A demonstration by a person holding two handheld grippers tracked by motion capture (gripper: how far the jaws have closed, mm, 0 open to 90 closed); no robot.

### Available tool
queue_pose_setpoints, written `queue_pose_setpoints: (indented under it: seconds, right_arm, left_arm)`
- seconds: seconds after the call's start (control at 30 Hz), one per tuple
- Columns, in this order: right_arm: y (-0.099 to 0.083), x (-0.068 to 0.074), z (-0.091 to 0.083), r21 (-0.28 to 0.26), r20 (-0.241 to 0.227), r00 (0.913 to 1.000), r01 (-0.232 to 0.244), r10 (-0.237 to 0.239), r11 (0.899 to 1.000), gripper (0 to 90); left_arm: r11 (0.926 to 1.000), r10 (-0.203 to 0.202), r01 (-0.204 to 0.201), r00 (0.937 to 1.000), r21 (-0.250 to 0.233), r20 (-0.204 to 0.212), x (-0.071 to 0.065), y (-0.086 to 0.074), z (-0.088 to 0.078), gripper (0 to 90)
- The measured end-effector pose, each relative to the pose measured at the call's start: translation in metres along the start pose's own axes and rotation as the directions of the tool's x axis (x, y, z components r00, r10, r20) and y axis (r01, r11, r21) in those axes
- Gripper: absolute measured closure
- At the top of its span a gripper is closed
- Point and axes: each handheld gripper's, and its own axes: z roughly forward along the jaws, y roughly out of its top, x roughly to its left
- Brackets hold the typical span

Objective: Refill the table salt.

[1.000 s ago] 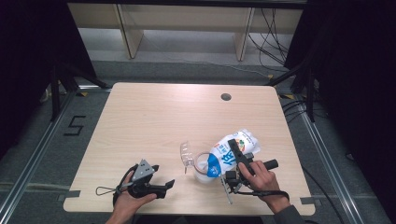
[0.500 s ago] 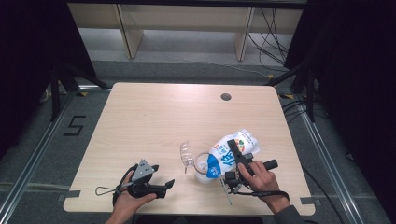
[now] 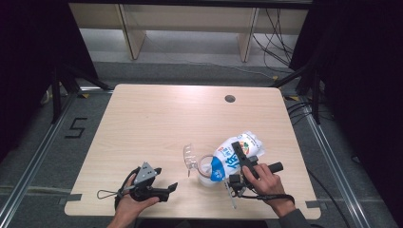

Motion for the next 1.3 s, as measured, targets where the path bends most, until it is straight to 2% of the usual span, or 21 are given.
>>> queue_pose_setpoints:
  seconds: [0.07,0.1,0.17,0.3,0.43,0.5,0.53,0.57,0.63,0.73,0.9,0.97,1.07,1.13,1.17,1.3]
  right_arm:
    - [0.0005,-0.0008,-0.0008,0.009,-0.007,0.9999,0.008,-0.008,1.000,77.2]
    - [0.0001,-0.0009,0.0005,-0.011,0.001,0.9999,0.015,-0.015,1.000,77.2]
    - [0.0003,0.0002,-0.0008,0.009,-0.008,1.0000,0.000,0.000,1.000,77.3]
    - [0.0003,0.0026,-0.0005,0.003,-0.010,0.9991,-0.041,0.041,0.999,77.5]
    - [0.0006,0.0003,0.0000,-0.005,-0.011,0.9999,-0.012,0.012,1.000,77.6]
    - [0.0009,0.0009,-0.0002,-0.006,-0.011,0.9998,-0.019,0.019,1.000,77.7]
    - [0.0009,0.0025,-0.0009,0.003,-0.014,0.9991,-0.039,0.039,0.999,77.8]
    - [0.0009,0.0013,0.0002,-0.010,-0.010,0.9997,-0.020,0.020,1.000,77.9]
    - [0.0007,0.0031,-0.0001,-0.005,-0.008,0.9990,-0.045,0.045,0.999,78.1]
    - [0.0009,0.0014,-0.0001,-0.008,-0.008,0.9997,-0.022,0.022,1.000,78.5]
    - [0.0007,0.0021,-0.0006,-0.007,-0.011,0.9996,-0.027,0.027,1.000,81.1]
    - [0.0004,0.0031,0.0001,-0.021,0.002,0.9993,-0.038,0.038,0.999,82.3]
    - [0.0004,0.0023,0.0003,-0.027,0.001,0.9997,-0.025,0.025,0.999,83.8]
    - [0.0010,0.0023,-0.0014,-0.003,-0.015,0.9997,-0.022,0.021,1.000,84.0]
    - [0.0013,0.0001,-0.0005,-0.022,-0.006,0.9999,0.014,-0.014,1.000,84.1]
    - [0.0020,-0.0002,-0.0005,-0.022,-0.005,0.9998,0.020,-0.020,1.000,84.1]
  left_arm:
    - [1.0000,0.000,0.000,1.0000,0.000,-0.001,-0.0004,0.0000,0.0002,16.7]
    - [1.0000,0.006,-0.006,1.0000,0.005,-0.002,-0.0001,0.0000,-0.0001,16.7]
    - [1.0000,0.001,-0.001,1.0000,-0.001,-0.001,-0.0007,0.0001,0.0003,16.7]
    - [1.0000,0.000,0.000,1.0000,-0.002,-0.001,-0.0001,0.0000,-0.0001,16.7]
    - [1.0000,0.007,-0.007,1.0000,0.006,-0.005,0.0002,0.0001,-0.0001,16.7]
    - [1.0000,0.004,-0.004,1.0000,0.001,-0.002,-0.0004,0.0002,-0.0001,16.7]
    - [1.0000,0.004,-0.004,1.0000,0.001,-0.002,-0.0001,0.0002,-0.0001,16.7]
    - [1.0000,0.003,-0.003,1.0000,0.003,0.001,0.0002,0.0003,-0.0004,16.7]
    - [1.0000,0.000,0.000,1.0000,-0.002,0.001,0.0001,0.0002,-0.0003,16.7]
    - [1.0000,0.004,-0.004,1.0000,0.002,0.001,0.0002,0.0003,-0.0004,16.7]
    - [1.0000,0.004,-0.004,1.0000,0.004,-0.001,0.0000,0.0003,-0.0002,16.7]
    - [1.0000,0.001,-0.001,1.0000,-0.001,-0.001,-0.0002,0.0002,0.0000,16.7]
    - [0.9999,0.011,-0.011,0.9999,0.008,-0.007,0.0005,0.0002,-0.0003,16.7]
    - [1.0000,0.005,-0.005,1.0000,0.002,-0.001,-0.0001,0.0003,-0.0001,16.7]
    - [1.0000,0.005,-0.005,1.0000,0.004,-0.001,0.0000,0.0003,-0.0003,16.7]
    - [1.0000,0.003,-0.003,1.0000,0.002,0.000,0.0000,0.0003,-0.0002,16.7]
